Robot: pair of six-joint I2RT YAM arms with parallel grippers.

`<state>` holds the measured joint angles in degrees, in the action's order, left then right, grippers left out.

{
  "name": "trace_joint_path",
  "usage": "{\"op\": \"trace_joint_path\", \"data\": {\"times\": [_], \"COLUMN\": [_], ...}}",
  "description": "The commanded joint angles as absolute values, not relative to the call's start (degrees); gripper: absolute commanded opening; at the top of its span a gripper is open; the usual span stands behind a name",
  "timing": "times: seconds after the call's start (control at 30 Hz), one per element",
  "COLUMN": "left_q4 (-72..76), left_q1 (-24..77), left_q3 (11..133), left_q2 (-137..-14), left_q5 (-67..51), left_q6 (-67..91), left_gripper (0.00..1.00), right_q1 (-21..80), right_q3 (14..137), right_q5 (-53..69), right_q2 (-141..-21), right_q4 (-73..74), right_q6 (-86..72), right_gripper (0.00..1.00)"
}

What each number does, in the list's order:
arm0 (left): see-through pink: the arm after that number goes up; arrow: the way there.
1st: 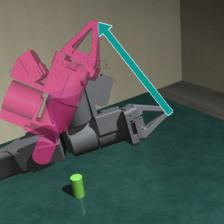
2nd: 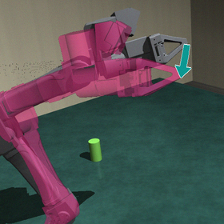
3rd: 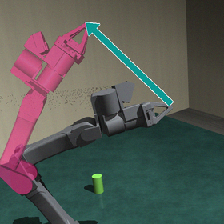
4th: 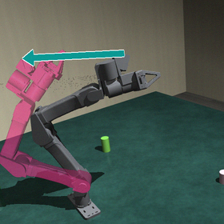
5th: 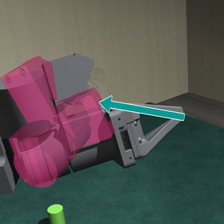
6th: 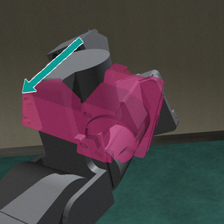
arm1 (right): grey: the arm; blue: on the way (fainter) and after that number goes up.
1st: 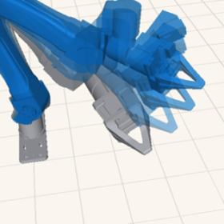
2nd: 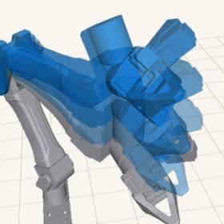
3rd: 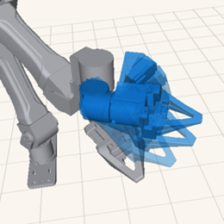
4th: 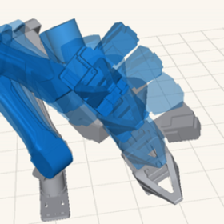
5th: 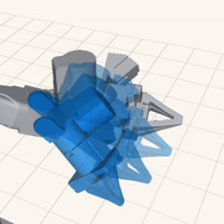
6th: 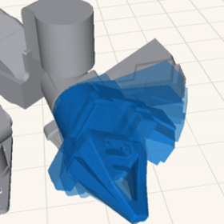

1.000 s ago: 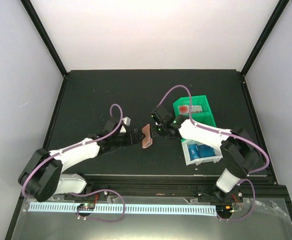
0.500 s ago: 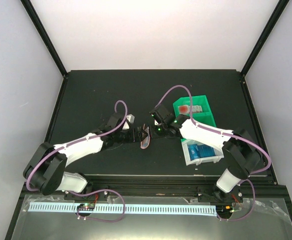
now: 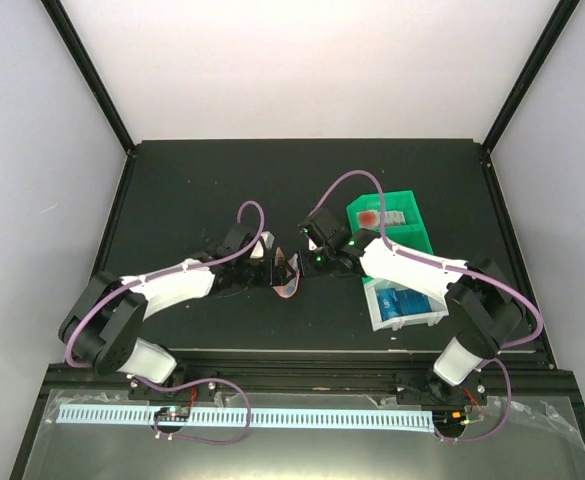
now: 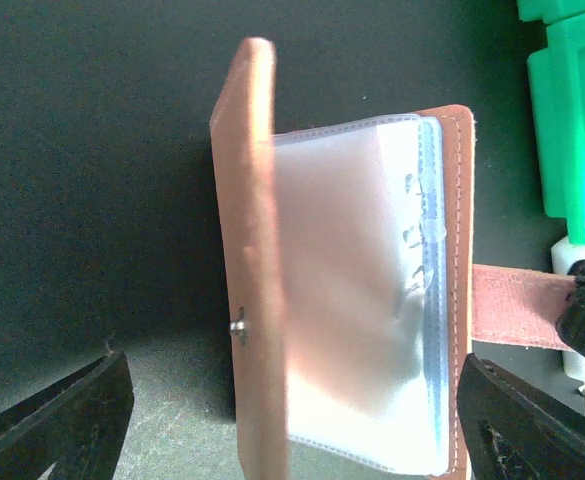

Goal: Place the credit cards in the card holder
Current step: Open the card holder at the center of the board.

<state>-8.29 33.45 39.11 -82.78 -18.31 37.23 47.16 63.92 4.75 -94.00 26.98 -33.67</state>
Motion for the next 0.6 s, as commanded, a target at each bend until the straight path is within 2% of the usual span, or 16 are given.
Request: {"op": "trace_joint_path", "data": {"times": [0.0,0.2,0.4,0.57], "left_q4": [-10.68,-11.02,-11.71,-12.54], "left_q1": [33.59,33.72,33.63,33.69], "left_q3": [42.00,41.38,41.13,41.13], "left_q2": [-84.63,-85.60,-86.01,-86.38], "left_q5": [-17.99,-15.96,-14.19,-12.31], "left_q6": [34.90,35.13,35.09,35.24], "left_gripper": [0.88,0.73,0.67,0.56], "right_q1": [46.88,46.88,46.89,46.88], "right_q3": [64.89,64.78,64.61,64.60], "right_q5": [5.31,4.57,3.24,-2.72], "right_q2": [-94.35,-94.73,-95.23,-95.64], "right_q4": [25.88,26.09,26.27,27.78], "right_q6": [-32.96,-32.92,-33.04,-33.35], "right_gripper": [0.01,0.01,0.01,0.02]}}
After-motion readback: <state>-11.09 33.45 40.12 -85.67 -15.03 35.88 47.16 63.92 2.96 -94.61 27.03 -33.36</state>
